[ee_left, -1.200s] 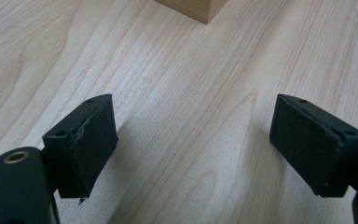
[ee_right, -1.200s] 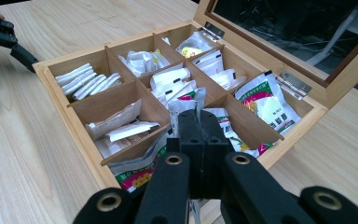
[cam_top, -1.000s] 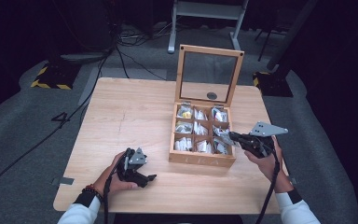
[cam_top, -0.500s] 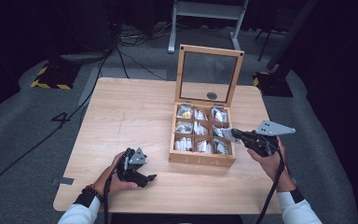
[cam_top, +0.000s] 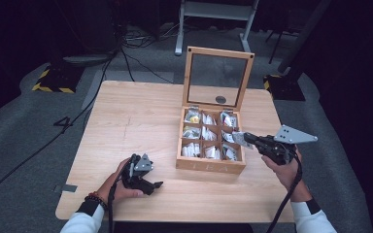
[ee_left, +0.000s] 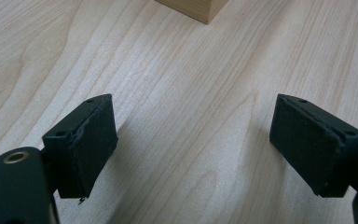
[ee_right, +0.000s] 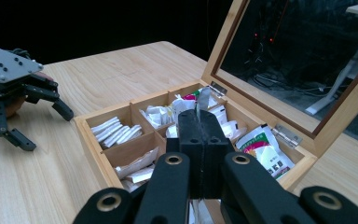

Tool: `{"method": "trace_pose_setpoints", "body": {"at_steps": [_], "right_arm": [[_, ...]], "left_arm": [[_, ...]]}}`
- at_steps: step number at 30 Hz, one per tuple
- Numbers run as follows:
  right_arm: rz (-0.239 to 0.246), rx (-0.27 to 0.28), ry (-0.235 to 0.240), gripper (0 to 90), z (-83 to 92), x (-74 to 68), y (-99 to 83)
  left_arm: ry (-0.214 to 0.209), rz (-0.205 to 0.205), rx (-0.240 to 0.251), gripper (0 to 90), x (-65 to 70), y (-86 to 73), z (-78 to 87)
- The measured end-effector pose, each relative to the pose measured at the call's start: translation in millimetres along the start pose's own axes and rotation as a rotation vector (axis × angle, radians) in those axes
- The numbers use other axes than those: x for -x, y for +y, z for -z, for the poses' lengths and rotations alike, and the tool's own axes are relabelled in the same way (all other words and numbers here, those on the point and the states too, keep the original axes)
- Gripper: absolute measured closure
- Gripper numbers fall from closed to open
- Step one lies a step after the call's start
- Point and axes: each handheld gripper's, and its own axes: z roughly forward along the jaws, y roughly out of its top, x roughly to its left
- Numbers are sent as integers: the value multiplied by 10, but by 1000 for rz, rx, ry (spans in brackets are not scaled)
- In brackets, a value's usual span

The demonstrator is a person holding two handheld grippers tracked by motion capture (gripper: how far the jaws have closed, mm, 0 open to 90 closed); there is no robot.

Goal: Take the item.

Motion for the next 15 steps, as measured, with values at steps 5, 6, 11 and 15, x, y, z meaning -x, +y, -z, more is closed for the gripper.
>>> {"method": "trace_pose_setpoints", "body": {"at_steps": [5,6,11,15], "right_arm": [[2,21,13,900,39,-33,39],[3,22,15,900,46,-44,47],[13,30,32,900,59,-103,71],[17,30,45,900,58,-144,82]], "left_arm": [[-1,0,0,149,1,0,0],[-1,0,0,149,1,0,-1],[0,0,0,149,1,0,0],[-1,0,0,149,0,0,0]]}}
